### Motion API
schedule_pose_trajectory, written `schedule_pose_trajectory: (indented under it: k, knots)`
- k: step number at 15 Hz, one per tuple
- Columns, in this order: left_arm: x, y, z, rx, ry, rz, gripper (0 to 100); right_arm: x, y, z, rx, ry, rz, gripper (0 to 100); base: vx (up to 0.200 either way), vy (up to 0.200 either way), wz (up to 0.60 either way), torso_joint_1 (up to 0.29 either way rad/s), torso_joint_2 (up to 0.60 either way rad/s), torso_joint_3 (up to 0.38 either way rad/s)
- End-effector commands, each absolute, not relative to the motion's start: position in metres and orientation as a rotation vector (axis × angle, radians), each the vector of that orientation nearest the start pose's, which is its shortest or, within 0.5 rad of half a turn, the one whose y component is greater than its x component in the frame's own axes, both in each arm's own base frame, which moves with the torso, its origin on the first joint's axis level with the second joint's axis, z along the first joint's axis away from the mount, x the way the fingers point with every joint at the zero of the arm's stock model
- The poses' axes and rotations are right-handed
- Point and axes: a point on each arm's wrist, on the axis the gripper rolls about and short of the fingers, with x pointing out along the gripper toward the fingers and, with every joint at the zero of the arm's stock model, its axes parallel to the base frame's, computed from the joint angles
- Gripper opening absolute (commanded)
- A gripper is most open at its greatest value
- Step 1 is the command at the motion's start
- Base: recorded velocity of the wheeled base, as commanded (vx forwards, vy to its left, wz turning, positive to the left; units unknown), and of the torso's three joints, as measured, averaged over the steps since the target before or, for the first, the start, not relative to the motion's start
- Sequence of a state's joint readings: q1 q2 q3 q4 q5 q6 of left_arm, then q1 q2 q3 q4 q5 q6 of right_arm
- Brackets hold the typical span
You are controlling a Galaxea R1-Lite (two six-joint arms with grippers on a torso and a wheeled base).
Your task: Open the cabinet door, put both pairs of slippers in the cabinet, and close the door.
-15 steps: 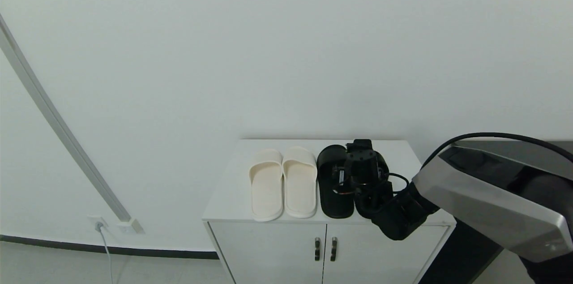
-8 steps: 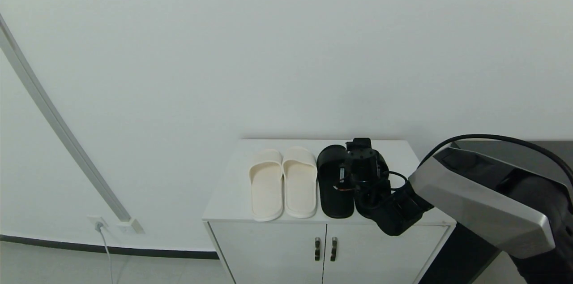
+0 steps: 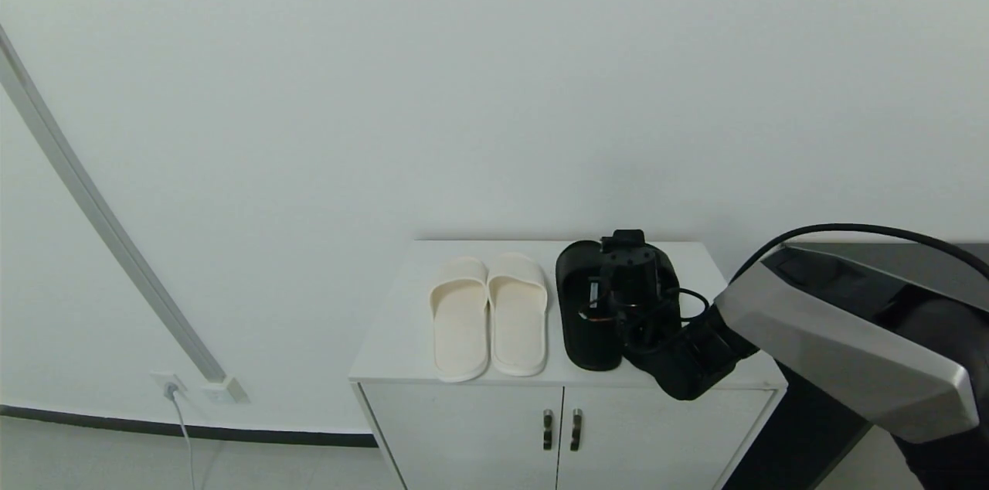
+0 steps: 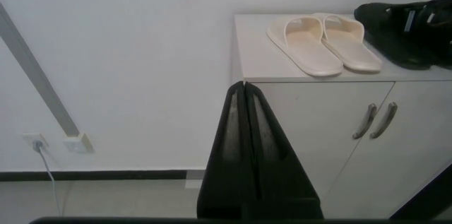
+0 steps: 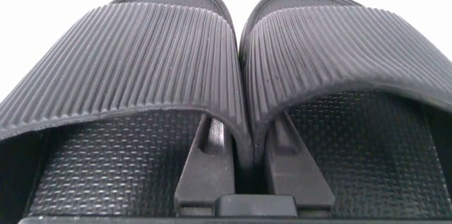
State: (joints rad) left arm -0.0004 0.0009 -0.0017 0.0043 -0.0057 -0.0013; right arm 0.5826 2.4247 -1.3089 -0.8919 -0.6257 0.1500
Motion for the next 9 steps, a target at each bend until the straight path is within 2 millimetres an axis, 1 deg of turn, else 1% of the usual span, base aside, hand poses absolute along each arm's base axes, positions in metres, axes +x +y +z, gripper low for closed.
schedule_pose_trajectory:
  k: [1, 3, 4, 6, 7, 9]
  knots:
    - [-0.023, 0.000, 0.075, -0.002, 0.005, -0.006, 0, 0.387, 0.241, 0.083, 0.046, 0.138, -0.048, 0, 0.000, 0.000, 0.00, 0.000, 0.00, 0.000]
    - [-0.023, 0.000, 0.075, -0.002, 0.005, -0.008, 0, 0.374, 0.235, 0.100, 0.033, 0.130, -0.025, 0, 0.000, 0.000, 0.00, 0.000, 0.00, 0.000]
    - [-0.023, 0.000, 0.075, -0.002, 0.005, -0.006, 0, 0.363, 0.233, 0.109, 0.034, 0.131, 0.012, 0, 0.000, 0.000, 0.00, 0.000, 0.00, 0.000]
    - [-0.023, 0.000, 0.075, -0.002, 0.005, -0.006, 0, 0.337, 0.228, 0.124, 0.034, 0.147, 0.121, 0, 0.000, 0.000, 0.00, 0.000, 0.00, 0.000]
    - [-0.023, 0.000, 0.075, -0.002, 0.005, -0.008, 0, 0.320, 0.224, 0.132, 0.035, 0.160, 0.200, 0, 0.000, 0.000, 0.00, 0.000, 0.00, 0.000]
    - [-0.023, 0.000, 0.075, -0.002, 0.005, -0.006, 0, 0.287, 0.216, 0.141, 0.029, 0.192, 0.362, 0, 0.000, 0.000, 0.00, 0.000, 0.00, 0.000]
